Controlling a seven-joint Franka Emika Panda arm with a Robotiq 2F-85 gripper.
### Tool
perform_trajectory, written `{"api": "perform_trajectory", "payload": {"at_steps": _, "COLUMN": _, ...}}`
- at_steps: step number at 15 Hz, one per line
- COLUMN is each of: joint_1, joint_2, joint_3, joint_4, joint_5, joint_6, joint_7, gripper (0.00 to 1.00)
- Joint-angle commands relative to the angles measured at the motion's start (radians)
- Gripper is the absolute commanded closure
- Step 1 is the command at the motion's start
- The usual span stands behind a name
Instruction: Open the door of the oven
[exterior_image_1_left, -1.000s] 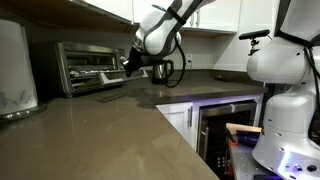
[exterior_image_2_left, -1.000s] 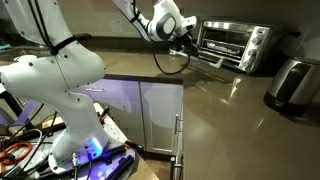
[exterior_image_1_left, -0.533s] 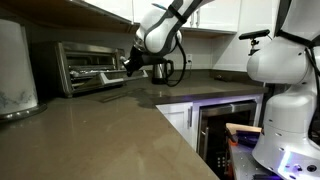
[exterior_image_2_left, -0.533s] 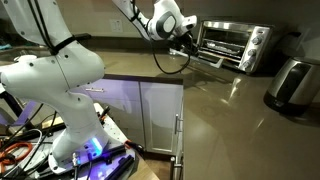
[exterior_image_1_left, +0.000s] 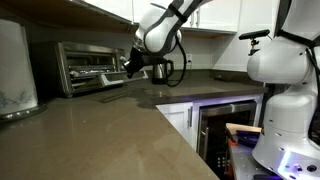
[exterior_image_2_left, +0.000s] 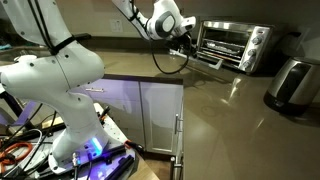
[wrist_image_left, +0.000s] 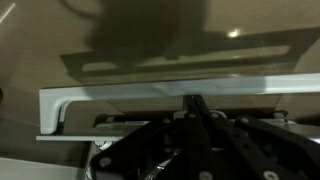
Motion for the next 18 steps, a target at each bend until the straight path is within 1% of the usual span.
{"api": "perform_trajectory", "payload": {"at_steps": 1, "joint_1": 0.005, "joint_2": 0.040, "joint_3": 0.007, "joint_4": -0.006, "joint_5": -0.010, "joint_6": -0.025, "joint_7": -0.027, "gripper": 0.95}}
{"api": "perform_trajectory", "payload": {"at_steps": 5, "joint_1": 0.017, "joint_2": 0.035, "joint_3": -0.006, "joint_4": -0.009, "joint_5": -0.010, "joint_6": -0.032, "joint_7": -0.030, "gripper": 0.95}}
{"api": "perform_trajectory", "payload": {"at_steps": 8, "joint_1": 0.053, "joint_2": 0.034, "joint_3": -0.047, "joint_4": -0.007, "joint_5": -0.009, "joint_6": -0.045, "joint_7": -0.039, "gripper": 0.95}}
{"api": "perform_trajectory", "payload": {"at_steps": 15, "joint_1": 0.217, "joint_2": 0.005, "joint_3": -0.226, "joint_4": -0.006, "joint_5": 0.016, "joint_6": -0.120, "joint_7": -0.064, "gripper": 0.95}}
{"api": "perform_trajectory", "payload": {"at_steps": 18, "joint_1": 0.279, "joint_2": -0.001, "joint_3": -0.284, "joint_4": -0.010, "joint_5": 0.023, "joint_6": -0.125, "joint_7": -0.069, "gripper": 0.95}}
